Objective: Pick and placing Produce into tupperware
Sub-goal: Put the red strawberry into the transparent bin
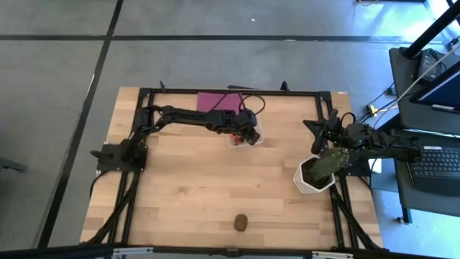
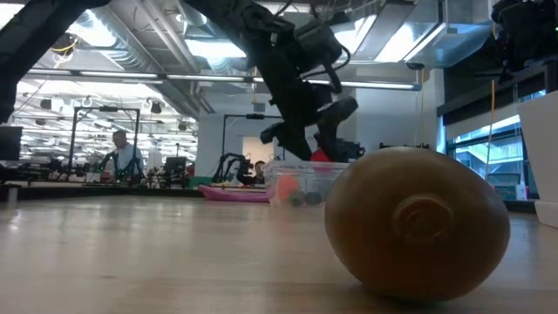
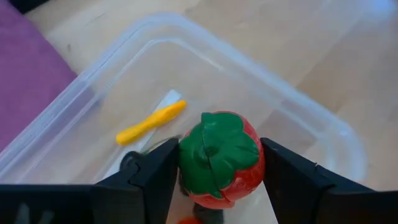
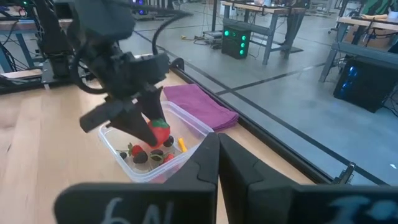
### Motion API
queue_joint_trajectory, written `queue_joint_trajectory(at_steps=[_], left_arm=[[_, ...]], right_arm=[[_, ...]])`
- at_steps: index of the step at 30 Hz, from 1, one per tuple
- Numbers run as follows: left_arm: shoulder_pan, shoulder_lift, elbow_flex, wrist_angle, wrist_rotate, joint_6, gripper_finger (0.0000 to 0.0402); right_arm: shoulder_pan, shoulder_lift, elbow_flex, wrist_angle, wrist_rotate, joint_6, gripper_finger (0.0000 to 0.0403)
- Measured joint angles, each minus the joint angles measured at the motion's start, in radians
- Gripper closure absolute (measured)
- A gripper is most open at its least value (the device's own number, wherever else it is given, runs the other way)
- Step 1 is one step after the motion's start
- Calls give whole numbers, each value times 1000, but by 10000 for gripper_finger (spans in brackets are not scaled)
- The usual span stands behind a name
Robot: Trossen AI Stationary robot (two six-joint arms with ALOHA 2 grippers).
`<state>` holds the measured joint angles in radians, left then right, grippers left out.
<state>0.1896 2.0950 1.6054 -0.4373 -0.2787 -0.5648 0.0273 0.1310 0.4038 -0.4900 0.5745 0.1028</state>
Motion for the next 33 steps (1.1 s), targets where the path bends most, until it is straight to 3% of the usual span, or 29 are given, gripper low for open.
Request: queue_joint_trajectory(at_steps=[25, 33], left_arm=[[-3, 15, 0, 5, 3, 0, 187], [-2, 15, 0, 5, 38, -4, 160]], right_arm=[[0, 0, 0, 0, 0, -2, 394], [0, 0, 0, 0, 0, -2, 394]])
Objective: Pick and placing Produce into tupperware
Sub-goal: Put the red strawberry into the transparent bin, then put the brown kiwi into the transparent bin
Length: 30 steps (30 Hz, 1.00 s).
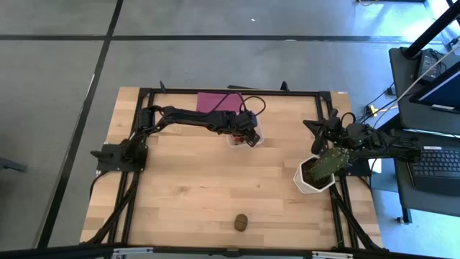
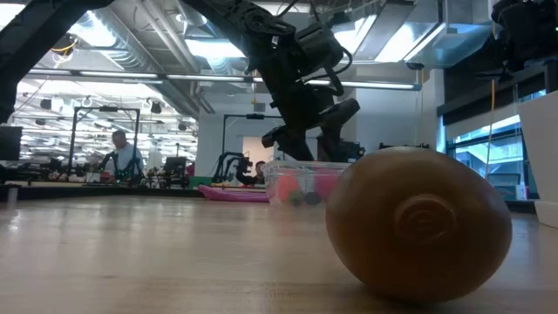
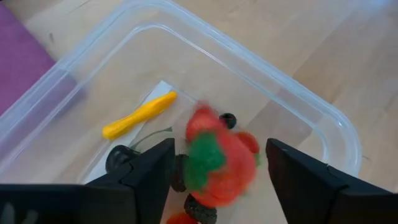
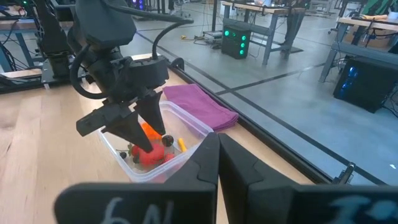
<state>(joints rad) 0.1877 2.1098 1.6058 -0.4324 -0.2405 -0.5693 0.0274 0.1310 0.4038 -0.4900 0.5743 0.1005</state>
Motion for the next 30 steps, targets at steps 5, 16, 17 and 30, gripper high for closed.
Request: queue_joint_trajectory(at_steps=[5, 16, 17, 30], left_arm=[[0, -1, 0, 0, 0, -1, 127], [-60, -170, 1, 3, 310, 339, 120], [-81, -194, 1, 0, 350, 376, 120], [-396, -306, 1, -31, 327, 362, 121]], right_arm=[[0, 0, 0, 0, 0, 0, 394], [0, 0, 0, 0, 0, 0, 394], [0, 0, 0, -1, 0, 0, 394], [0, 0, 0, 0, 0, 0, 394]])
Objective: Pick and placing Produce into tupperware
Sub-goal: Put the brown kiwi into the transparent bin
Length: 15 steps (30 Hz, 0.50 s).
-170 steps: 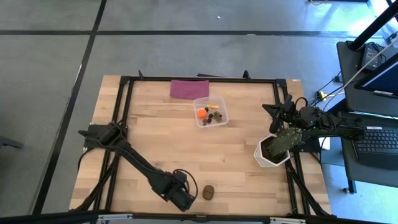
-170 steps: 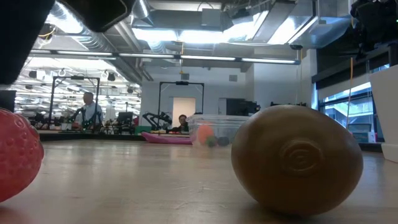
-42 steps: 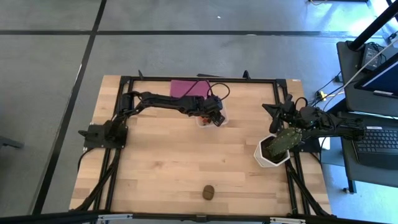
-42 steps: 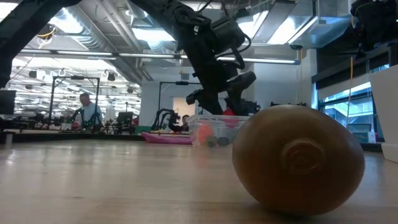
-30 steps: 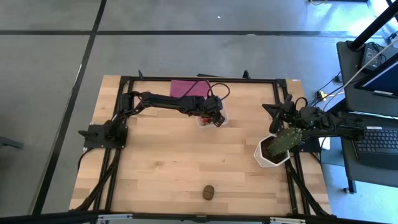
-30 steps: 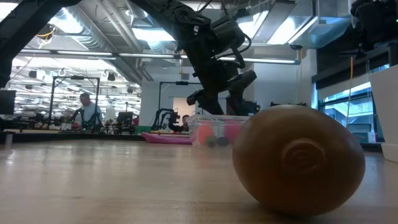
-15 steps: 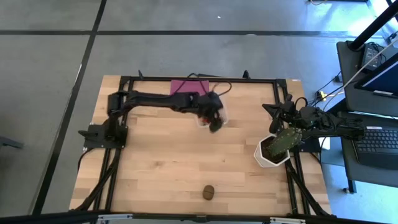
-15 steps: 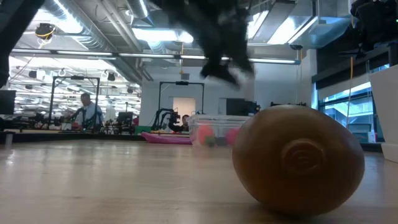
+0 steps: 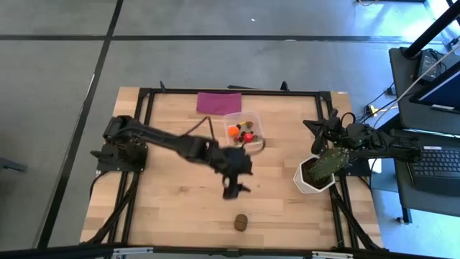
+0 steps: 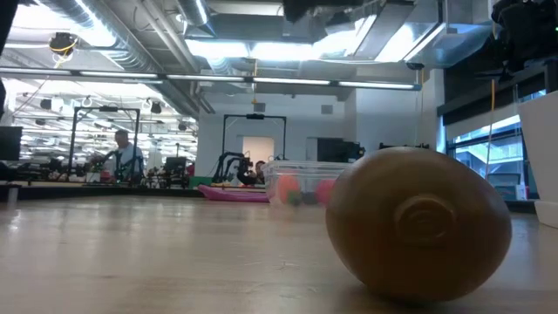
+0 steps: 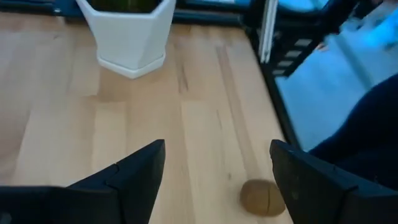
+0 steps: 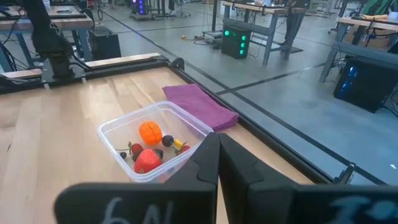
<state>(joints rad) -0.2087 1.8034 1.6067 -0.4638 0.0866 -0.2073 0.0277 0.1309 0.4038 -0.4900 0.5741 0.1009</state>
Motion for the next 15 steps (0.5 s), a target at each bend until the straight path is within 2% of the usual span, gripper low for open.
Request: queue_joint_trajectory(at_steps=[2, 5, 9, 12, 15], left_arm=[[-55, 0, 0, -24, -101, -5, 121], [-120, 0, 0, -83, -218, -128, 121], [-168, 0, 0, -131, -221, -431, 121], [-211, 10, 0, -147, -231, -594, 121], [-257, 19, -3, -152, -311, -706, 121]], right_arm=[[0, 0, 0, 0, 0, 1, 394], [0, 0, 0, 0, 0, 2, 394], [0, 0, 0, 0, 0, 2, 394], [0, 0, 0, 0, 0, 2, 394], [0, 0, 0, 0, 1, 3, 394]])
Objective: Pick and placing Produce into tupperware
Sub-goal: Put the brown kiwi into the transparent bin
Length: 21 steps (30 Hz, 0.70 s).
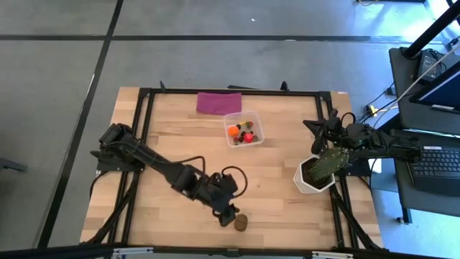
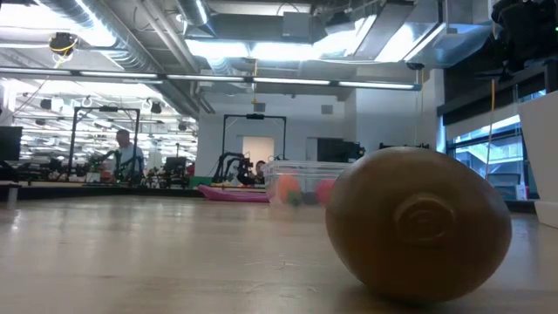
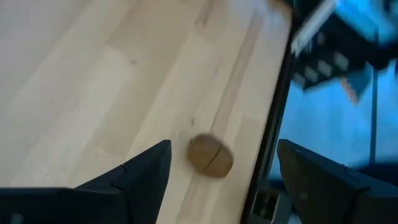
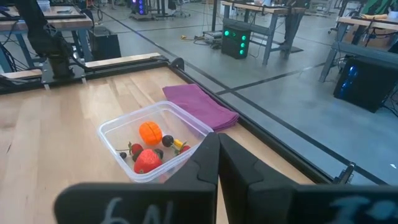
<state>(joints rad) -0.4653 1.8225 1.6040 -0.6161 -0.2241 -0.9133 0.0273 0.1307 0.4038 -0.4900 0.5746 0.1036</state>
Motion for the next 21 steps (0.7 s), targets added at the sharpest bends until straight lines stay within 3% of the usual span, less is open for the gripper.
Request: queue_joint_trajectory(at_steps=[4, 7, 21], left_arm=[[-42, -2, 1, 40, -136, -99, 121], [-62, 4, 2, 38, -176, -129, 121], [-71, 170, 1, 56, -138, -309, 121]], right_arm=[[0, 0, 0, -1, 0, 10, 394], [0, 0, 0, -20, 0, 51, 394], [0, 0, 0, -62, 0, 154, 394]])
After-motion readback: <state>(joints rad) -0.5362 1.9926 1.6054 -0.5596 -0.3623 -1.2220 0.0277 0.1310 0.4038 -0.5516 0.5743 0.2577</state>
